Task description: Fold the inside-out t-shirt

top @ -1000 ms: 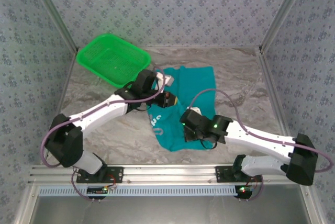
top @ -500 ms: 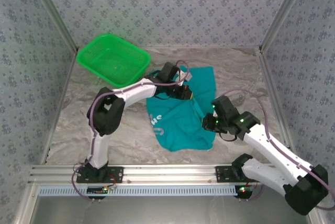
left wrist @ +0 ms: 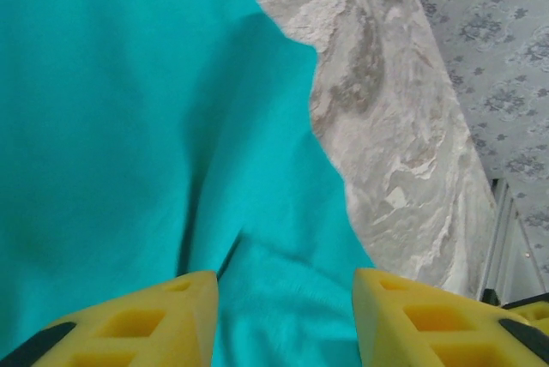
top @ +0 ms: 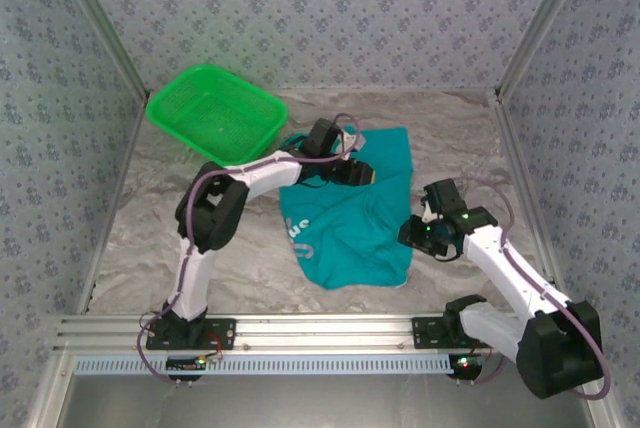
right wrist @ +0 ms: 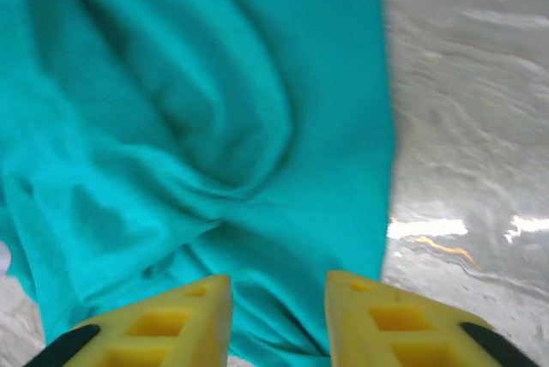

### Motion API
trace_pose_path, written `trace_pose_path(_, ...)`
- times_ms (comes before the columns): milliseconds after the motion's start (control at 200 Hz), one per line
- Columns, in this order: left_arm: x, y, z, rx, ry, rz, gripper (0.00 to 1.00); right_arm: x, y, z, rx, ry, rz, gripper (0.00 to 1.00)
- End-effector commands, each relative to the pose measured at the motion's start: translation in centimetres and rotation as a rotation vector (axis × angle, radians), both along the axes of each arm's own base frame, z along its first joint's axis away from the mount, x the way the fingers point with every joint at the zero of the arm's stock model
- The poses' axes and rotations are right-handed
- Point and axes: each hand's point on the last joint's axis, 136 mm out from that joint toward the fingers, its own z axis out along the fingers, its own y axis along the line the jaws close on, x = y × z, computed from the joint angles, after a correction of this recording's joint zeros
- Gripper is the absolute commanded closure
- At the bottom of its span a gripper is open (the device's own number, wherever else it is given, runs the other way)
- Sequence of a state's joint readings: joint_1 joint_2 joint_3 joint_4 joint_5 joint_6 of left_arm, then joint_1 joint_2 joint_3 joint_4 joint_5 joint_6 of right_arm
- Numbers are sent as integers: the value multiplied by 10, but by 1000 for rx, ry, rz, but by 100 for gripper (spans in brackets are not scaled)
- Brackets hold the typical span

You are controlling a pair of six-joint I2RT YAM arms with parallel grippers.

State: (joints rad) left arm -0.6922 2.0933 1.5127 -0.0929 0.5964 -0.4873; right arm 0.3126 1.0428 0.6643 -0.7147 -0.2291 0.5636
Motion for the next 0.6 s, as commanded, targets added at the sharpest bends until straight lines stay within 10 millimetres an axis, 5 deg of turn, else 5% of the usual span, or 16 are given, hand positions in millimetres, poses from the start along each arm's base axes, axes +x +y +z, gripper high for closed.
trace_pose_path(0,6,38,43,41,-152,47,54,13,14,11,-67,-84,164,61)
trace_pose_path(185,-45,85,15,202,-117,15,55,43,28,4,-144,-146,319,60)
trace_pose_path(405,-95,112,-33,361,-96,22,55,57,27,-20,-121,-125,343,61)
trace_pose_path(525,-109,126,-59,400,-43,44,58,53,26,-27,-85,-88,340,69)
trace_pose_path(595,-113,133,-68,418,-32,53,59,52,26,-26,-68,-90,340,84)
